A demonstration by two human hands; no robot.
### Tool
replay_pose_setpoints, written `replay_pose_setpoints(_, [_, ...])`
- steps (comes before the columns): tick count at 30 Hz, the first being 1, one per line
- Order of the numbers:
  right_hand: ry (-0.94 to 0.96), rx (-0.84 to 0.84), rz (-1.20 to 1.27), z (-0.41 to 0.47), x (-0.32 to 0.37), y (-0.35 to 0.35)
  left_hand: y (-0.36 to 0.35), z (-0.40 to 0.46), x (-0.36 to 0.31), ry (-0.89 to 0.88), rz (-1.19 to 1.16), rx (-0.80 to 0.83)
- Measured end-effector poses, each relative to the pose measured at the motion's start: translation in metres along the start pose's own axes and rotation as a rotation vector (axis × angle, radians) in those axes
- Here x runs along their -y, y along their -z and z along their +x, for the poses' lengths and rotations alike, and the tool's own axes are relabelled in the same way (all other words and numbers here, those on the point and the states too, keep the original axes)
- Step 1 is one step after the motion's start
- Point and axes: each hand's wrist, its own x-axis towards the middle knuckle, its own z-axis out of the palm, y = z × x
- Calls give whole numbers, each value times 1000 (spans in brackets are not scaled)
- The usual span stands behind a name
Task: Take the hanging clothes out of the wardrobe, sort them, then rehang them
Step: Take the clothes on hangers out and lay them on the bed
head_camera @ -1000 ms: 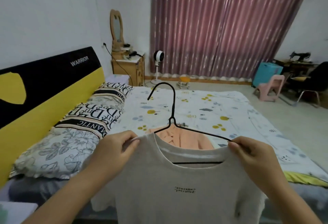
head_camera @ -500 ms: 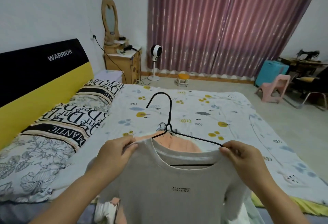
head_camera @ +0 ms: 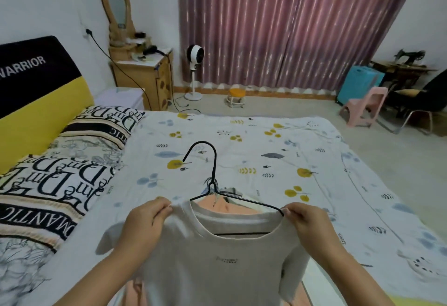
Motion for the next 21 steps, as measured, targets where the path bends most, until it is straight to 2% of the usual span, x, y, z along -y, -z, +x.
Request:
replay_pose_setpoints(3, [-19, -15, -9, 44, 5, -26, -18, 39, 21, -23, -42, 40])
replay_pose_setpoints(6, [-21, 81, -56, 86, 9, -64, -43, 72, 42, -64, -57, 94])
replay_pose_setpoints(13, [-107, 83, -149, 172, -28, -135, -89, 130, 125, 72, 146, 202])
replay_pose_setpoints(16, [-143, 74, -175, 205, -52, -164, -108, 150, 170, 174, 151, 254])
replay_pose_setpoints(21, [-138, 54, -291, 247, -94, -218, -160, 178, 226, 219, 214, 181])
